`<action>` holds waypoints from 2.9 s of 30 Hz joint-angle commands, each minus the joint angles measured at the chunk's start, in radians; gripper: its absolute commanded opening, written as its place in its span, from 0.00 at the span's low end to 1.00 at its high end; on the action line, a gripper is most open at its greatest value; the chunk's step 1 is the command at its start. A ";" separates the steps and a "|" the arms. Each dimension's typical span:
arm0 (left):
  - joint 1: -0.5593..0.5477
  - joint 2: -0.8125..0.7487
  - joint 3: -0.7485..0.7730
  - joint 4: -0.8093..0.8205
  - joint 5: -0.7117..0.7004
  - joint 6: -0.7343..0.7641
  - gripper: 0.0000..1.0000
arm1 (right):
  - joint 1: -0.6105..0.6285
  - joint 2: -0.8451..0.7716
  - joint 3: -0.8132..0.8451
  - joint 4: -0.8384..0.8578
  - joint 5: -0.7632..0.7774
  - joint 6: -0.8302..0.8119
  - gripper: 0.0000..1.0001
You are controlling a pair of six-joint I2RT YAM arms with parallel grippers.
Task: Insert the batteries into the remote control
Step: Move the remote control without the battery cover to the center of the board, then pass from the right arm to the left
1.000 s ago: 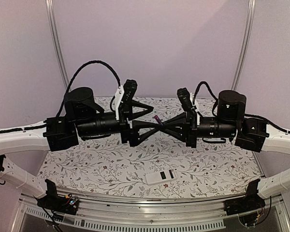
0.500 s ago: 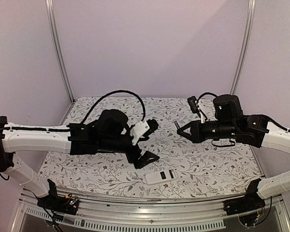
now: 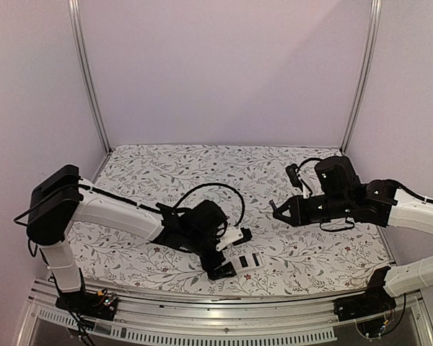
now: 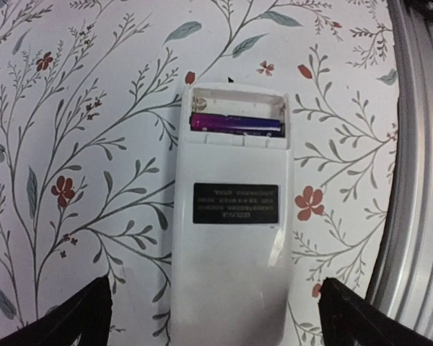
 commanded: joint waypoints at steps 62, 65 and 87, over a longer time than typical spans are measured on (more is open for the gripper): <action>-0.096 -0.544 -0.228 0.346 -0.386 -0.196 0.82 | 0.011 0.114 0.109 -0.082 -0.162 -0.011 0.00; -0.143 -0.541 -0.248 0.360 -0.577 0.003 0.83 | 0.016 0.118 0.120 -0.104 -0.149 -0.016 0.00; -0.154 -0.475 -0.364 0.492 -0.499 0.567 0.85 | -0.012 0.279 0.201 -0.068 -0.268 -0.118 0.00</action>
